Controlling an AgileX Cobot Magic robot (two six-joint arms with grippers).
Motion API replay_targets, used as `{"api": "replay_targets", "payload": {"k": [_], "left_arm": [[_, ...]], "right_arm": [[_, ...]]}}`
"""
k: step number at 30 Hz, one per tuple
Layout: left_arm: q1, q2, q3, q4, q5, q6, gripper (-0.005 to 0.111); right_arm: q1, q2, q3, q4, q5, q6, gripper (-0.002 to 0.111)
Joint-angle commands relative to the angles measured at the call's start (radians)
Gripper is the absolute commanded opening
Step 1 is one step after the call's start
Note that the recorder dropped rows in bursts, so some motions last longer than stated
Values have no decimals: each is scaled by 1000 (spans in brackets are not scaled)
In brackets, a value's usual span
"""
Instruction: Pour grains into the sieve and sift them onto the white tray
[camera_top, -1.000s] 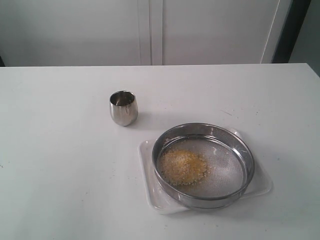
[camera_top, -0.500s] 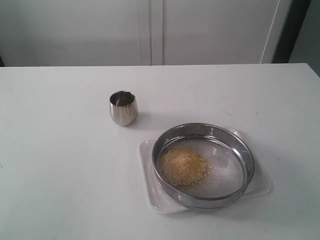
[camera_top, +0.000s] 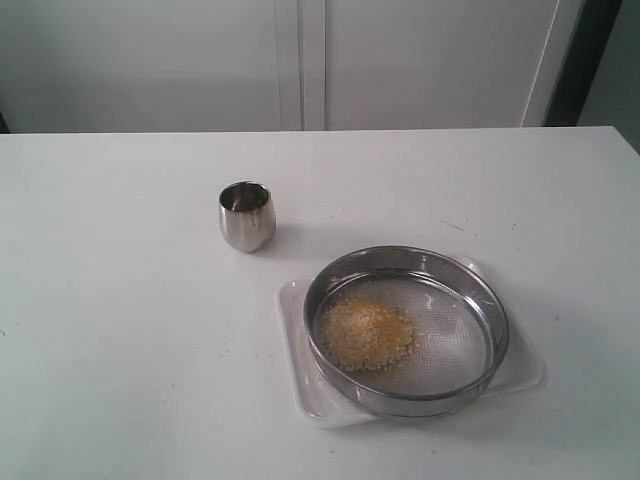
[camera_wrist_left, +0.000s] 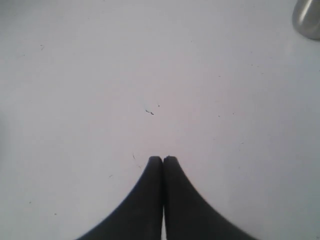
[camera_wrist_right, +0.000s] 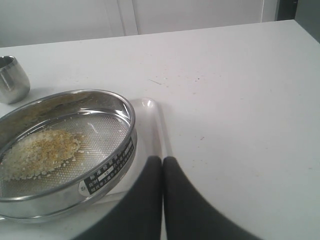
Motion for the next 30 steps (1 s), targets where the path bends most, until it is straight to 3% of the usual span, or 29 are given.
{"api": "replay_targets", "payload": {"k": [1, 23, 30], "left_arm": [[1, -5, 7, -14, 1, 3, 0], [1, -5, 7, -14, 1, 3, 0], [1, -5, 7, -14, 1, 3, 0]], "right_arm": [[0, -6, 6, -1, -14, -2, 0], [0, -6, 6, -1, -26, -2, 0], [0, -6, 6, -1, -351, -2, 0]]}}
